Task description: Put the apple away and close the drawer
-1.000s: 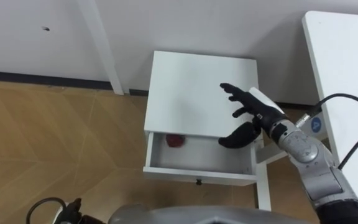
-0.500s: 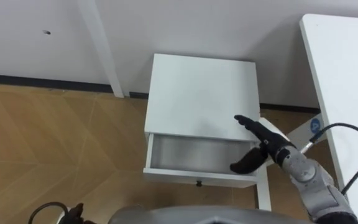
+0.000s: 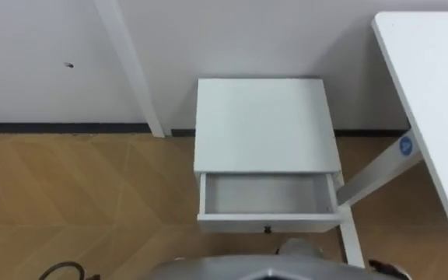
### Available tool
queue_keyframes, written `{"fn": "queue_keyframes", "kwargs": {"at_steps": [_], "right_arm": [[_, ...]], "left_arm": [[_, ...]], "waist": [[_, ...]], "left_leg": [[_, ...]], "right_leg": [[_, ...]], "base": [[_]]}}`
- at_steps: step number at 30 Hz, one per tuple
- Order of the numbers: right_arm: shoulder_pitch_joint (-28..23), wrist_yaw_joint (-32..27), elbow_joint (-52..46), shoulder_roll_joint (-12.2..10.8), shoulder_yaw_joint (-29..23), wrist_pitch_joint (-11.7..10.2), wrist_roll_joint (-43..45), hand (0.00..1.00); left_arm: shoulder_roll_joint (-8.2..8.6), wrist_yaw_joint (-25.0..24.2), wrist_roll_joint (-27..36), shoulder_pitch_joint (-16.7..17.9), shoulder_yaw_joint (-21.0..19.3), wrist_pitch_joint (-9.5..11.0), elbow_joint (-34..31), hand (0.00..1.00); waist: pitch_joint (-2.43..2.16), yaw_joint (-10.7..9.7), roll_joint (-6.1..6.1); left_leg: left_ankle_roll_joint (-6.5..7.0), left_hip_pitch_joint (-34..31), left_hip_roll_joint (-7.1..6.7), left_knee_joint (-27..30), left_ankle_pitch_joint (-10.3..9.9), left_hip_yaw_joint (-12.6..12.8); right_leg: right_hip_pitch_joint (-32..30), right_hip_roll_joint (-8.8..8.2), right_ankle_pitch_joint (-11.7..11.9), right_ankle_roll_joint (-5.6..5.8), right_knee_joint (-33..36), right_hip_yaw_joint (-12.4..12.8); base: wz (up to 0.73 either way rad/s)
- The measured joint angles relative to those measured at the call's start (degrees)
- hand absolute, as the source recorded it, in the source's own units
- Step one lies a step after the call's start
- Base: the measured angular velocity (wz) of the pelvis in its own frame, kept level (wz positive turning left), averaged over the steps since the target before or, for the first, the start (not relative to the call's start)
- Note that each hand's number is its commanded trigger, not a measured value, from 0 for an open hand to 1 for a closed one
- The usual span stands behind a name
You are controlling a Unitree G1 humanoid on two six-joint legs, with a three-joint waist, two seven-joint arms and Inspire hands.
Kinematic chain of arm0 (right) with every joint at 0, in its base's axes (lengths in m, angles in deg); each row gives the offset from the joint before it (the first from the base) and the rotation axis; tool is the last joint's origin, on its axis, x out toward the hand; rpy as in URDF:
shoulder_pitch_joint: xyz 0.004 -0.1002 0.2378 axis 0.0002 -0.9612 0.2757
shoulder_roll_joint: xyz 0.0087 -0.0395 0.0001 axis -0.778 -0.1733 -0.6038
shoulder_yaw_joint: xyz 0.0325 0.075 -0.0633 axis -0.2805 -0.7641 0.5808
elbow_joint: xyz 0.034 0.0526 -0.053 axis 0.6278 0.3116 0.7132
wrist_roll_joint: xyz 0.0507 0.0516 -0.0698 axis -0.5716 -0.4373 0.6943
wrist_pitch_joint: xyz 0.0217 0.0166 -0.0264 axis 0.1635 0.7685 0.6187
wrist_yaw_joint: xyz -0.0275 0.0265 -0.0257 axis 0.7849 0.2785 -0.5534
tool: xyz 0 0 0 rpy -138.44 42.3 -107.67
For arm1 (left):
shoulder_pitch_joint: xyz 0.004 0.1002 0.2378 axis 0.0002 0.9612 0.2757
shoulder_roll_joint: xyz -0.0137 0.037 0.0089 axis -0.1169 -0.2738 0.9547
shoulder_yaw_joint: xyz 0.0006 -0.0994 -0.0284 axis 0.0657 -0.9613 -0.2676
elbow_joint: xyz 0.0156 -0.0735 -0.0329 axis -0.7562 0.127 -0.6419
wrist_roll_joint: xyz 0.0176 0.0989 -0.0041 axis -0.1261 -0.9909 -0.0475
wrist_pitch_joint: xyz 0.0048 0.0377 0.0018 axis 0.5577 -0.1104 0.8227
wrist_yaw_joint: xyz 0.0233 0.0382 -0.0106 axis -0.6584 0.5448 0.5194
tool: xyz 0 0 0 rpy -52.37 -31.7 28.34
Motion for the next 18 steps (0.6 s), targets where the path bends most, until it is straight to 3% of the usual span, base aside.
{"fn": "queue_keyframes", "kwargs": {"at_steps": [1, 2, 4, 7, 10, 12, 15, 17, 18], "right_arm": [[-0.83, 0.58, 0.52, -0.12, 0.00, 0.00, -1.38, 0.00], [-1.13, 0.79, 0.50, -0.19, -0.01, -0.03, -1.78, 0.00], [-2.29, 1.00, 1.66, -0.25, 0.12, -0.16, -3.66, 0.00], [-2.11, 0.63, 4.50, -0.43, 1.53, -0.27, -7.62, 0.00], [-2.44, -0.97, 5.07, -0.40, 2.84, -0.25, -12.11, 0.00], [-1.91, -1.74, 5.08, -0.27, 2.84, -0.26, -14.61, 0.00], [-1.06, -2.56, 4.99, 0.03, 2.85, -0.14, -17.51, 0.00], [-0.75, -2.72, 4.69, 0.04, 2.86, -0.06, -18.41, 0.00], [-0.72, -2.74, 4.73, 0.14, 2.82, 0.30, -18.73, 0.00]], "left_arm": [[-0.89, 0.06, 0.02, 0.04, -0.06, -0.29, -0.25, 0.00], [-1.32, 0.09, 0.00, -0.06, -0.17, -0.42, -0.28, 0.00], [-2.24, 0.54, 0.13, -1.55, -0.59, -1.99, -0.12, 0.00], [-2.90, 0.41, 0.13, -2.34, -0.30, -4.83, 0.07, 0.00], [-2.72, 0.42, 0.01, -2.41, 0.69, -6.58, 0.59, 0.00], [-2.68, 0.39, 0.09, -2.30, 1.27, -7.45, 0.93, 0.00], [-2.53, 0.49, 0.10, -1.61, 1.21, -7.57, 0.92, 0.00], [-2.54, 0.49, 0.11, -1.32, 1.19, -7.66, 0.89, 0.00], [-2.55, 0.53, 0.99, -0.70, 1.24, -7.54, 0.90, 0.00]], "waist": [[-0.15, -0.07, -0.01], [-0.12, -0.09, 0.14], [-0.11, -0.23, 1.04], [-0.12, -1.11, 1.58], [-0.07, -1.42, 1.70], [-0.05, -1.56, 1.66], [-0.08, -1.28, 1.75], [-0.09, -1.34, 1.61], [0.04, -1.40, 1.27]], "left_leg": [[0.40, -0.77, 0.51, 1.43, -0.73, 0.60], [0.43, -1.61, 0.96, 2.31, -0.91, 0.69], [0.84, -4.44, 3.92, 5.21, -1.32, 1.16], [1.08, -4.86, 6.34, 6.36, -1.71, 0.50], [1.25, -4.80, 7.69, 8.29, -2.85, -0.33], [1.67, -5.19, 7.77, 9.59, -3.61, -0.82], [2.37, -5.84, 7.06, 10.65, -4.41, -0.90], [2.58, -6.22, 5.99, 10.64, -4.52, -0.88], [2.53, -6.23, 5.08, 10.45, -4.54, -0.96]], "right_leg": [[-6.48, 0.70, -1.22, -1.00, 12.82, 1.00], [-9.73, 1.10, -2.25, -1.03, 19.74, 0.99], [-22.59, 4.69, -6.92, -1.23, 39.74, -0.98], [-35.35, 5.28, -11.37, -1.42, 48.57, -4.46], [-41.77, 4.24, -12.82, -1.33, 51.79, -4.25], [-40.90, 3.26, -13.15, -1.32, 51.65, -3.88], [-34.47, 2.32, -13.12, -1.29, 49.47, -2.11], [-29.09, 1.47, -12.97, -0.98, 44.59, -0.73], [-24.73, 0.62, -12.87, -0.76, 38.72, -0.08]], "base": [[-0.34], [-0.30], [-0.12], [0.00], [0.15], [0.08], [0.02], [0.03], [0.11]]}}
